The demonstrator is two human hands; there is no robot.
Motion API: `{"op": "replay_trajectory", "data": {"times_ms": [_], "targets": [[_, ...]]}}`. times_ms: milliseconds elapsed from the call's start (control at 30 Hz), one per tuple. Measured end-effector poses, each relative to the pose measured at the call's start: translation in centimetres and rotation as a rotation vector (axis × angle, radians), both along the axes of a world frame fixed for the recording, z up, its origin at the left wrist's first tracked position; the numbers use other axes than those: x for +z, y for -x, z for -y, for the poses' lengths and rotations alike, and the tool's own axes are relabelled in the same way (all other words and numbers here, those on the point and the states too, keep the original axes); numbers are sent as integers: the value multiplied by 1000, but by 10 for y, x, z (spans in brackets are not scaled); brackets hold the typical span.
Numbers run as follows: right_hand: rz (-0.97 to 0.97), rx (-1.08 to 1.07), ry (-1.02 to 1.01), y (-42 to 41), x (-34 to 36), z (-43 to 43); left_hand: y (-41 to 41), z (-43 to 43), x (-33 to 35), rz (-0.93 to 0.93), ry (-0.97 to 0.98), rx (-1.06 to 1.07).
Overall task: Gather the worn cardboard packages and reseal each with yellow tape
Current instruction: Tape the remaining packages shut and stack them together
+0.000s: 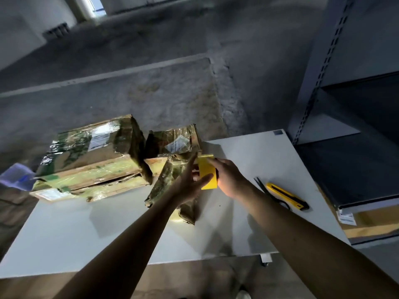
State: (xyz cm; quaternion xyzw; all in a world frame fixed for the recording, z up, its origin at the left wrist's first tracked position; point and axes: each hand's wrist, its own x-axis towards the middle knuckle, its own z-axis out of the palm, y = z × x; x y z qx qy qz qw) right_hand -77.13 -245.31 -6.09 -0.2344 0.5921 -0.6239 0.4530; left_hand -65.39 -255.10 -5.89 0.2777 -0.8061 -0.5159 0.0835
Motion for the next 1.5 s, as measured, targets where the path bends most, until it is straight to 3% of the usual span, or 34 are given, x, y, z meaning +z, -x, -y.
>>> {"op": "replay_trajectory", "data": {"times_ms": [167, 300, 467, 567, 667, 800, 900, 1000, 1067, 1167, 1300, 1500], "targets": [[270, -43, 116, -17, 29, 29, -35, 13, 25, 16, 173, 3], [106, -6, 150, -50, 44, 53, -63, 35, 32, -58, 193, 95], [-134, 57, 148, -89, 51, 73, -95, 64, 39, -198, -289, 171], [-203, 25, 116, -110, 50, 82, -109, 81, 46, -235, -425, 236], [-269, -65, 68, -132, 52, 91, -120, 96, 49, -164, -310, 277], [-425, -121, -79, -144, 53, 97, -133, 116, 51, -149, 37, 249], [-555, -18, -93, -145, 54, 96, -146, 128, 66, -127, 242, -33], [-688, 37, -135, -150, 63, 97, -151, 125, 80, -71, 168, -256], [-764, 22, -158, -149, 65, 100, -151, 124, 81, 3, 114, -233], [-812, 27, -147, -147, 70, 101, -152, 121, 81, 79, -122, -216], [-926, -21, -147, -141, 78, 98, -152, 119, 80, -8, -328, -217], [-998, -20, -122, -135, 76, 110, -140, 104, 82, 0, -63, -126]]}}
